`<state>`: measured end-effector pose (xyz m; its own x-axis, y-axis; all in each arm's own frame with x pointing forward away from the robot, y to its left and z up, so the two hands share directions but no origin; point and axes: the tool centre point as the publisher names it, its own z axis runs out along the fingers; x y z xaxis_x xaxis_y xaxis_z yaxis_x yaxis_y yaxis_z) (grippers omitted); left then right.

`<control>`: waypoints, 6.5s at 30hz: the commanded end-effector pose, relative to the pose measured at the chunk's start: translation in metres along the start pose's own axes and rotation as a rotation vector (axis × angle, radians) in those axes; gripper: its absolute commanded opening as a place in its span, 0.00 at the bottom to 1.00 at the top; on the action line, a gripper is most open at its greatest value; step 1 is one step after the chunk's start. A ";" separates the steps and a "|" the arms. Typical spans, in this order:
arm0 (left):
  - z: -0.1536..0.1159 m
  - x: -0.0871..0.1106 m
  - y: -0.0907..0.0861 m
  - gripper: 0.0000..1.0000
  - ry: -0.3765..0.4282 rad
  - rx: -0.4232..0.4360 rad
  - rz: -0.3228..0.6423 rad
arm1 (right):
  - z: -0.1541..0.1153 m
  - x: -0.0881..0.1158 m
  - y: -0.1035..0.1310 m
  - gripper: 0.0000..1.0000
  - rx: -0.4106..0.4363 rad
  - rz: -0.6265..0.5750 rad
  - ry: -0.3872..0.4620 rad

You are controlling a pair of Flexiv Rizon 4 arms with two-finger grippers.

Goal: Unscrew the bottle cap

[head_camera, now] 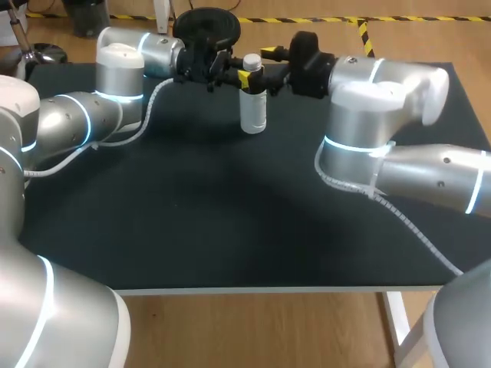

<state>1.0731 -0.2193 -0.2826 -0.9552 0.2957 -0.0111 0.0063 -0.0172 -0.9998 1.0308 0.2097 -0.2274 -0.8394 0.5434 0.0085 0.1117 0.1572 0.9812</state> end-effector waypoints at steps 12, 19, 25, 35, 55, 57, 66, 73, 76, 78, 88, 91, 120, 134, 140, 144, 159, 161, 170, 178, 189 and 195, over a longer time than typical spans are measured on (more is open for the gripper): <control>-0.001 -0.008 0.003 0.00 0.146 0.005 -0.002 | 0.020 -0.010 -0.016 1.00 0.007 0.031 0.003; -0.001 -0.008 0.003 0.00 0.146 0.005 -0.002 | 0.024 -0.009 -0.018 1.00 0.003 0.026 0.018; -0.001 -0.008 0.003 0.00 0.146 0.005 -0.002 | 0.020 -0.008 -0.013 1.00 -0.027 -0.002 0.032; -0.001 -0.008 0.003 0.00 0.146 0.005 -0.002 | 0.024 0.001 -0.013 1.00 -0.015 -0.033 0.072; -0.001 -0.008 0.003 0.00 0.146 0.005 -0.002 | 0.027 -0.016 -0.011 1.00 0.072 -0.102 -0.075; -0.001 -0.008 0.003 0.00 0.146 0.005 -0.002 | 0.030 -0.017 -0.011 1.00 0.071 -0.099 -0.075; -0.001 -0.008 0.003 0.00 0.146 0.005 -0.002 | 0.037 -0.021 -0.014 1.00 0.077 -0.077 -0.067; -0.001 -0.008 0.003 0.00 0.146 0.005 -0.002 | 0.037 -0.026 -0.016 1.00 0.069 -0.054 -0.072; -0.001 -0.008 0.003 0.00 0.146 0.005 -0.002 | 0.037 -0.026 -0.016 1.00 0.067 -0.050 -0.072; -0.001 -0.008 0.003 0.00 0.146 0.005 -0.002 | 0.037 -0.026 -0.016 1.00 0.068 -0.049 -0.071; -0.001 -0.008 0.003 0.00 0.146 0.005 -0.002 | 0.035 -0.025 -0.017 0.00 0.059 -0.049 -0.069; -0.001 -0.008 0.003 0.00 0.146 0.005 -0.002 | 0.032 -0.024 -0.017 0.00 0.048 -0.046 -0.069; -0.001 -0.008 0.003 0.00 0.146 0.005 -0.002 | 0.033 -0.022 -0.011 1.00 0.081 -0.102 -0.104; -0.001 -0.008 0.003 0.00 0.146 0.005 -0.002 | 0.043 -0.024 -0.008 1.00 0.187 -0.081 -0.160; -0.001 -0.008 0.003 0.00 0.146 0.005 -0.002 | 0.045 -0.030 -0.004 1.00 0.223 -0.061 -0.185; -0.001 -0.008 0.003 0.00 0.146 0.005 -0.002 | 0.046 -0.034 -0.005 1.00 0.238 -0.045 -0.191; -0.001 -0.008 0.003 0.00 0.146 0.005 -0.002 | 0.048 -0.043 -0.013 1.00 0.252 -0.020 -0.200; -0.001 -0.008 0.003 0.00 0.146 0.005 -0.002 | 0.048 -0.044 -0.014 1.00 0.252 -0.017 -0.201; -0.001 -0.008 0.003 0.00 0.146 0.005 -0.002 | 0.047 -0.047 -0.016 0.46 0.257 -0.016 -0.210; -0.001 -0.008 0.003 0.00 0.146 0.005 -0.002 | 0.046 -0.046 -0.017 0.00 0.248 -0.018 -0.213; -0.001 -0.008 0.003 0.00 0.146 0.005 -0.002 | 0.041 -0.034 -0.017 0.00 0.192 -0.003 -0.209; -0.001 -0.008 0.003 0.00 0.146 0.005 -0.002 | 0.036 -0.026 -0.018 0.00 0.130 0.028 -0.188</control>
<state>1.0682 -0.2173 -0.2804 -0.9489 0.3153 -0.0109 0.0054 -0.0182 -0.9998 1.0810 0.2251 -0.2505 -0.7177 0.6961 -0.0177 0.2498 0.2811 0.9266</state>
